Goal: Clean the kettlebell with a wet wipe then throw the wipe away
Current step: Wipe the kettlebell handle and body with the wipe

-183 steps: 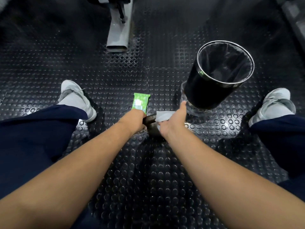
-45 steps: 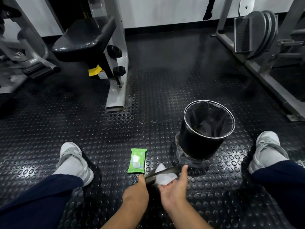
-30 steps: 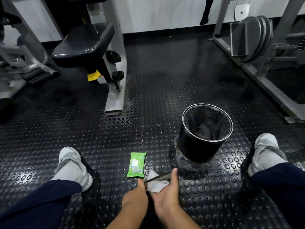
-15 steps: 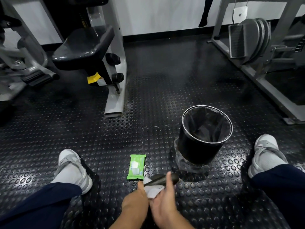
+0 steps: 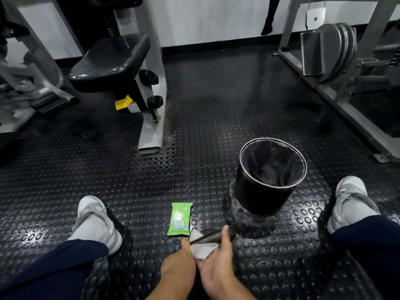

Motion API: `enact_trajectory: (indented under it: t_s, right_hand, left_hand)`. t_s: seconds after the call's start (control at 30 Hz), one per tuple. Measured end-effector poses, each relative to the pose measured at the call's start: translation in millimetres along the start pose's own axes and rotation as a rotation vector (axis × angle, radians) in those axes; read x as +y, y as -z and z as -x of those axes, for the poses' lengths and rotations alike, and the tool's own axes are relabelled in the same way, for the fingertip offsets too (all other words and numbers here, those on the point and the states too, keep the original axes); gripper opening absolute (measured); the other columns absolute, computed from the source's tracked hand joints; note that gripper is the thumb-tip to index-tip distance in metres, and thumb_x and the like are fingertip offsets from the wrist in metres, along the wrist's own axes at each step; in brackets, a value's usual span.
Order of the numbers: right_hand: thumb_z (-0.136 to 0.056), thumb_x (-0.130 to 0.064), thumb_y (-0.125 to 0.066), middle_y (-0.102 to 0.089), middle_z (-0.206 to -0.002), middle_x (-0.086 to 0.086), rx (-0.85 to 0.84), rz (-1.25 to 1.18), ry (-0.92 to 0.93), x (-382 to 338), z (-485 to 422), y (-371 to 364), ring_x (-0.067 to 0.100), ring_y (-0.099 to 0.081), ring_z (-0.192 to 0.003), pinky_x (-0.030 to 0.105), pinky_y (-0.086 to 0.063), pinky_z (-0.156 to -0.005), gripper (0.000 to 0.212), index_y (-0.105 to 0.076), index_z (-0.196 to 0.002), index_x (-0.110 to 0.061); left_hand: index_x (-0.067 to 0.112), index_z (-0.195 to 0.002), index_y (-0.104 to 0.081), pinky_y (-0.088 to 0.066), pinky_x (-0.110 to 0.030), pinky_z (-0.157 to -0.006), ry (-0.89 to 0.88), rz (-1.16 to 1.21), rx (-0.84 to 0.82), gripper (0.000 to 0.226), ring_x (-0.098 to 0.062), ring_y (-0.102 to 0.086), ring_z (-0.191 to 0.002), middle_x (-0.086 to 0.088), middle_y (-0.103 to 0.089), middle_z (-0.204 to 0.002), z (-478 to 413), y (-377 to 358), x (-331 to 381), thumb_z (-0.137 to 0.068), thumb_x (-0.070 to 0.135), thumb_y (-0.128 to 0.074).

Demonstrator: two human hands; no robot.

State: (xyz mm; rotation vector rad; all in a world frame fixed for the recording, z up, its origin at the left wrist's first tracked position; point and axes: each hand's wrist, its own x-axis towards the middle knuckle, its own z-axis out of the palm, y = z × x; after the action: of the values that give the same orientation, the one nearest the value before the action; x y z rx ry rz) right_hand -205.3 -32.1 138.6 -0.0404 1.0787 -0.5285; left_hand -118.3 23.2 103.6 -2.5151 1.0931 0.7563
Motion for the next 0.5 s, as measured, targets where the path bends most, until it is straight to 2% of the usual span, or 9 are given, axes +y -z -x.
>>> enact_trajectory:
  t_s: [0.03,0.07,0.1,0.17,0.23,0.37,0.5]
  right_hand:
    - [-0.093,-0.072,-0.052,-0.072,-0.12,0.03,-0.021,0.013,-0.033,4,2,0,0.044,-0.073,-0.105,0.046,-0.065,-0.078,0.085,-0.066,-0.127,0.004]
    - [-0.093,-0.072,-0.052,-0.072,-0.119,0.031,-0.046,0.007,-0.047,5,-1,2,0.043,-0.075,-0.099,0.045,-0.065,-0.076,0.086,-0.066,-0.127,0.006]
    - [-0.091,-0.074,-0.053,-0.072,-0.12,0.032,-0.051,-0.007,-0.039,1,-2,4,0.044,-0.075,-0.098,0.049,-0.064,-0.082,0.089,-0.066,-0.127,0.006]
    - [-0.084,-0.079,-0.056,-0.071,-0.124,0.03,-0.004,-0.064,0.013,-13,-15,11,0.045,-0.07,-0.114,0.059,-0.051,-0.107,0.096,-0.062,-0.134,0.003]
    - [-0.084,-0.081,-0.056,-0.07,-0.128,0.025,0.049,-0.133,0.07,-27,-30,18,0.043,-0.063,-0.124,0.062,-0.04,-0.116,0.095,-0.059,-0.138,-0.004]
    - [-0.09,-0.078,-0.053,-0.075,-0.119,0.023,0.06,-0.067,0.095,-25,-25,14,0.041,-0.068,-0.115,0.054,-0.052,-0.099,0.086,-0.062,-0.135,-0.005]
    - [-0.091,-0.074,-0.054,-0.075,-0.118,0.027,-0.062,0.089,-0.003,-5,-10,4,0.043,-0.073,-0.11,0.053,-0.056,-0.097,0.086,-0.065,-0.133,0.0]
  left_hand:
    - [0.012,-0.157,-0.013,-0.054,-0.039,-0.094,-0.001,0.007,-0.007,0.061,-0.025,-0.07,-0.114,-0.007,-0.07,-0.127,0,1,0,-0.102,0.006,-0.037]
    - [0.012,-0.158,-0.011,-0.054,-0.04,-0.095,-0.002,0.002,-0.011,0.062,-0.025,-0.07,-0.115,-0.007,-0.07,-0.129,0,1,0,-0.102,0.005,-0.036]
    - [0.01,-0.159,-0.008,-0.054,-0.04,-0.095,-0.002,-0.009,-0.015,0.064,-0.025,-0.069,-0.116,-0.008,-0.069,-0.131,0,1,-1,-0.101,0.004,-0.035]
    - [0.006,-0.161,-0.001,-0.054,-0.041,-0.094,-0.001,-0.028,-0.015,0.069,-0.025,-0.069,-0.117,-0.009,-0.068,-0.133,0,1,-1,-0.101,0.0,-0.035]
    - [0.005,-0.162,0.004,-0.055,-0.039,-0.091,-0.006,-0.039,-0.005,0.074,-0.024,-0.07,-0.114,-0.008,-0.069,-0.132,1,-1,-2,-0.101,-0.002,-0.036]
    - [0.003,-0.162,0.006,-0.055,-0.041,-0.092,-0.019,-0.06,-0.008,0.074,-0.024,-0.07,-0.114,-0.009,-0.068,-0.133,0,-3,-2,-0.101,-0.001,-0.035]
    - [0.01,-0.161,-0.007,-0.054,-0.041,-0.097,-0.004,0.009,-0.012,0.067,-0.023,-0.07,-0.117,-0.009,-0.068,-0.132,-2,-1,-1,-0.1,0.001,-0.034]
